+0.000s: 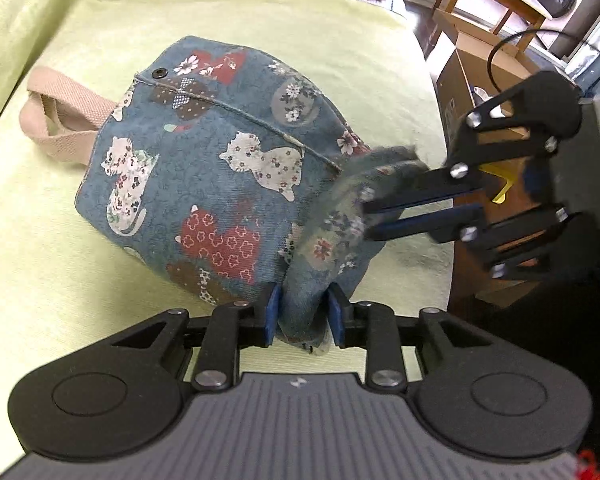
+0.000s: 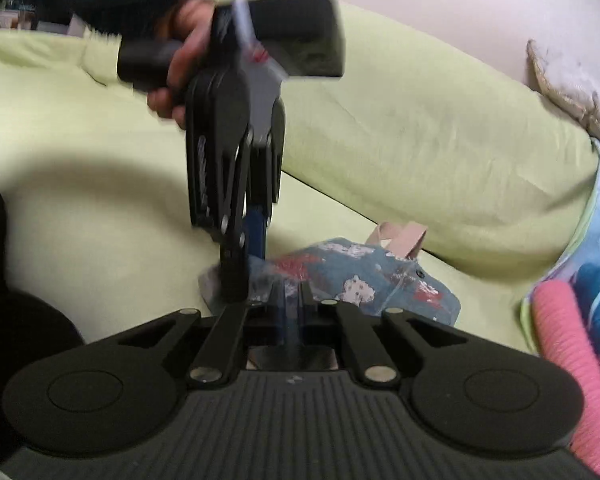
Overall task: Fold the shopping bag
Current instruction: 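Hold the folded bag end with the left gripper while the right gripper releases and withdraws, then grasp the bag's folded end with the right gripper beside the left gripper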
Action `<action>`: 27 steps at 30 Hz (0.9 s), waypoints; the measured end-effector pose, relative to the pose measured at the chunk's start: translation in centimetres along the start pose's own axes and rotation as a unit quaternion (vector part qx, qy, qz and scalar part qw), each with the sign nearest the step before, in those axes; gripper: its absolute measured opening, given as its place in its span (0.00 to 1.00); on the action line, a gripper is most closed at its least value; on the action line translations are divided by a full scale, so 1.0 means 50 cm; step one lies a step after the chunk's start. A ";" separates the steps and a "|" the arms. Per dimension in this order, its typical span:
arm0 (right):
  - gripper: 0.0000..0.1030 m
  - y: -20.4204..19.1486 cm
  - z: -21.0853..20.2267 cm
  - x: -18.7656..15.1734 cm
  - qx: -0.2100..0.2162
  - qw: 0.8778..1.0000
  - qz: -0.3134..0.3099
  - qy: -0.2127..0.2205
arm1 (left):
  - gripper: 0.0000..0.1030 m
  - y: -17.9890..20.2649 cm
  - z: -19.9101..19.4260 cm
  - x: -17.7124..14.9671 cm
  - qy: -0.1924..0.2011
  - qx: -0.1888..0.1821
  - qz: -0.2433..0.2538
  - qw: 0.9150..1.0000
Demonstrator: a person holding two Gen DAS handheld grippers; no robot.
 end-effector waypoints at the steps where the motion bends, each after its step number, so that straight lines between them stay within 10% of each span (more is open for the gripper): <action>1: 0.03 -0.004 0.011 -0.005 -0.009 1.000 -0.001 -0.003 | 0.35 0.000 0.002 0.001 0.000 0.002 0.000 1.000; 10: 0.03 0.018 0.093 0.007 -0.001 0.994 0.056 -0.089 | 0.36 0.039 -0.006 -0.002 0.031 0.085 0.027 0.996; 18: 0.03 0.060 0.127 0.007 0.034 0.984 0.110 -0.136 | 0.12 0.153 -0.003 -0.034 0.047 0.263 0.181 0.947; 27: 0.01 0.111 0.146 -0.011 0.067 0.962 0.213 -0.160 | 0.12 0.100 0.014 -0.032 0.095 0.217 0.083 0.968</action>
Point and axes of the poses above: each gripper's, at about its wrist camera, not at the fingertips, and z roughly the way its jaws point, y to its right, x to its top, the point moved 4 cm from there along z, roughly the way its jaws point, and after that the axes turned 8 degrees about -x, right-handed, at the moved point
